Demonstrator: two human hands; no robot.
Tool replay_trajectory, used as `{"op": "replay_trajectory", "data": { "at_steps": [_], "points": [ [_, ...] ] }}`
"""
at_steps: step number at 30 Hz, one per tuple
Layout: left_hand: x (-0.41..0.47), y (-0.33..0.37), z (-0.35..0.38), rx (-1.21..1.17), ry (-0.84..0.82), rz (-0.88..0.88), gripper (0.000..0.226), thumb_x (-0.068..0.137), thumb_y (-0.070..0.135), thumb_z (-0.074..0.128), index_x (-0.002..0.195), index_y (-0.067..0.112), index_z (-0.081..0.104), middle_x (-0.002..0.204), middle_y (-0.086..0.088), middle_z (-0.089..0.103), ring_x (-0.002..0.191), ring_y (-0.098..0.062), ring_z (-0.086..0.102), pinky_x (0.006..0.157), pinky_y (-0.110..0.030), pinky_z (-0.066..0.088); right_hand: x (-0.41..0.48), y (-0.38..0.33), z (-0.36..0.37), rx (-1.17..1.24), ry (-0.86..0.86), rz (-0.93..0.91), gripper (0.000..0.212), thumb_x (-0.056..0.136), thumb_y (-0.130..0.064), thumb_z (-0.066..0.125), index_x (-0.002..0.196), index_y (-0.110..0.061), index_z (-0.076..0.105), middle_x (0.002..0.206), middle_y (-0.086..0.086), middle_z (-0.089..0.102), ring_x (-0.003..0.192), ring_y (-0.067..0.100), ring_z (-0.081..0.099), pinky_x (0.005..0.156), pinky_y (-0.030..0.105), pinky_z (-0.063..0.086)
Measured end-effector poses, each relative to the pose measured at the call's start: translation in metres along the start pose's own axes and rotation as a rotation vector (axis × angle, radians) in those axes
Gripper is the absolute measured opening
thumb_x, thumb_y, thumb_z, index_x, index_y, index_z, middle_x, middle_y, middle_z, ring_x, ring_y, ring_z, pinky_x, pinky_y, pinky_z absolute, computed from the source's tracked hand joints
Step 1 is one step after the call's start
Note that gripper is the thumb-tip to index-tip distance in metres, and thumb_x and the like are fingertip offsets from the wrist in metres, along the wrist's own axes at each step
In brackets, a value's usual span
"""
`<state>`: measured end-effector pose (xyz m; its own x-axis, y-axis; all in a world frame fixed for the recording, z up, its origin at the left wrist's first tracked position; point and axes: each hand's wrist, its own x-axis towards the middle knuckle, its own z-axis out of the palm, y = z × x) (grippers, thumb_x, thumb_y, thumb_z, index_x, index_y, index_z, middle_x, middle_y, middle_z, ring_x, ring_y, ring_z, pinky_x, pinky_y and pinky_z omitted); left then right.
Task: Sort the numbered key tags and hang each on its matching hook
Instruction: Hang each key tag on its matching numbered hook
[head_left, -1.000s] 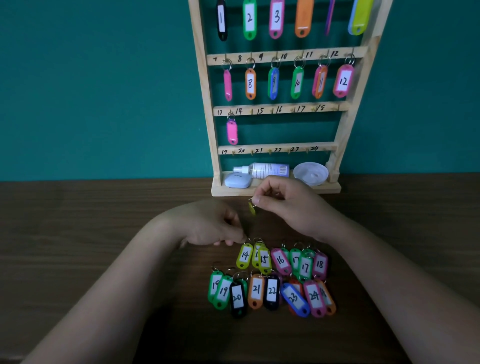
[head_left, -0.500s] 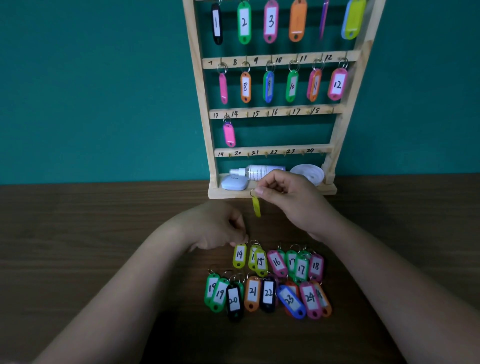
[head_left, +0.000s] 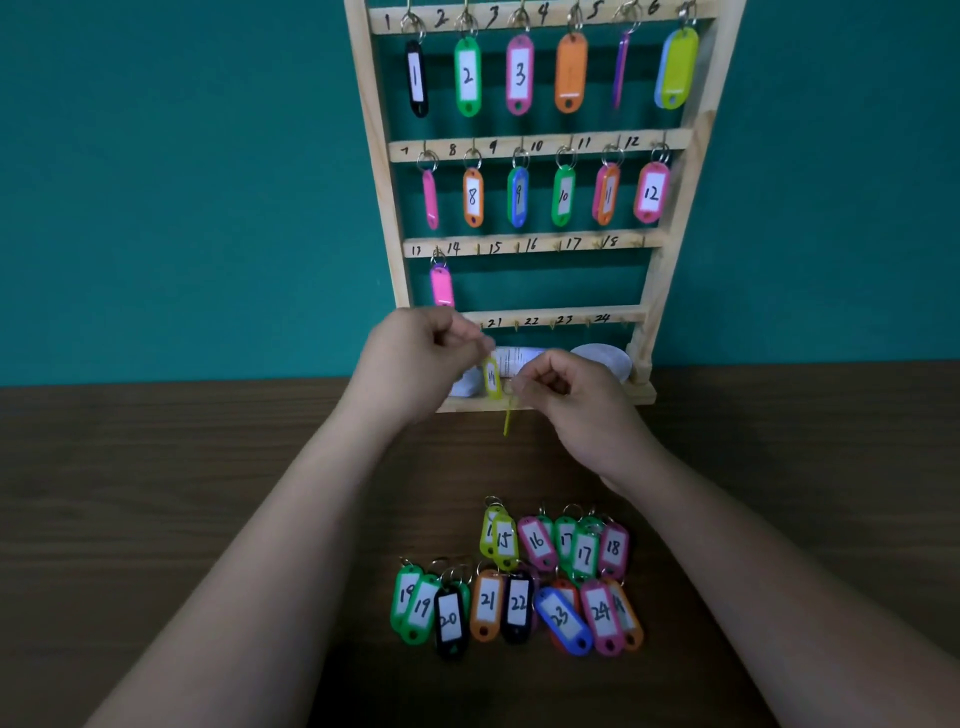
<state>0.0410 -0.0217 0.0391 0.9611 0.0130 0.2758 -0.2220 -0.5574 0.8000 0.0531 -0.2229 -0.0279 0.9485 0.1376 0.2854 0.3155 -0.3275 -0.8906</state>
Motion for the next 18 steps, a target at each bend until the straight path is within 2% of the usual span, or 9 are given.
{"op": "replay_trajectory", "data": {
  "at_steps": [4, 9, 11, 14, 18],
  "points": [
    [0.014, 0.016, 0.0, -0.114, 0.213, 0.04, 0.013, 0.094, 0.025, 0.072, 0.086, 0.029, 0.081, 0.077, 0.002, 0.075, 0.068, -0.008, 0.063, 0.076, -0.038, 0.06, 0.0, 0.001, 0.001, -0.008, -0.004, 0.007, 0.005, 0.101, -0.027, 0.074, 0.097, -0.024, 0.075, 0.087, -0.015, 0.072, 0.084, -0.003, 0.064, 0.075, 0.017, 0.047],
    [0.03, 0.035, 0.001, -0.181, 0.438, 0.109, 0.012, 0.097, 0.027, 0.071, 0.09, 0.026, 0.081, 0.077, -0.004, 0.075, 0.065, -0.023, 0.062, 0.071, -0.043, 0.06, -0.001, 0.001, 0.001, -0.018, -0.014, -0.029, 0.005, 0.101, -0.025, 0.074, 0.098, -0.021, 0.076, 0.089, -0.01, 0.072, 0.085, -0.003, 0.065, 0.073, 0.008, 0.046],
    [0.034, 0.038, 0.003, -0.18, 0.481, 0.111, 0.013, 0.097, 0.03, 0.07, 0.092, 0.026, 0.081, 0.075, 0.0, 0.074, 0.067, -0.018, 0.064, 0.073, -0.042, 0.061, -0.001, 0.001, 0.001, -0.024, -0.013, -0.034, 0.005, 0.101, -0.023, 0.074, 0.1, -0.019, 0.076, 0.09, -0.008, 0.073, 0.085, -0.002, 0.065, 0.074, 0.009, 0.046],
    [0.036, 0.038, 0.005, -0.154, 0.501, 0.103, 0.014, 0.098, 0.032, 0.069, 0.094, 0.026, 0.081, 0.076, 0.006, 0.074, 0.071, -0.021, 0.071, 0.074, -0.041, 0.061, -0.002, 0.0, 0.001, -0.031, -0.025, -0.031, 0.006, 0.101, -0.023, 0.073, 0.102, -0.018, 0.076, 0.093, -0.008, 0.074, 0.088, -0.001, 0.066, 0.075, 0.009, 0.047],
    [0.04, 0.037, 0.007, -0.122, 0.531, 0.096, 0.013, 0.095, 0.03, 0.07, 0.088, 0.03, 0.081, 0.071, 0.008, 0.073, 0.065, -0.012, 0.065, 0.072, -0.034, 0.058, -0.002, -0.002, 0.001, -0.048, -0.03, -0.028, 0.007, 0.101, -0.025, 0.073, 0.103, -0.018, 0.076, 0.095, -0.008, 0.073, 0.091, 0.0, 0.065, 0.076, 0.008, 0.047]
  ]
}}
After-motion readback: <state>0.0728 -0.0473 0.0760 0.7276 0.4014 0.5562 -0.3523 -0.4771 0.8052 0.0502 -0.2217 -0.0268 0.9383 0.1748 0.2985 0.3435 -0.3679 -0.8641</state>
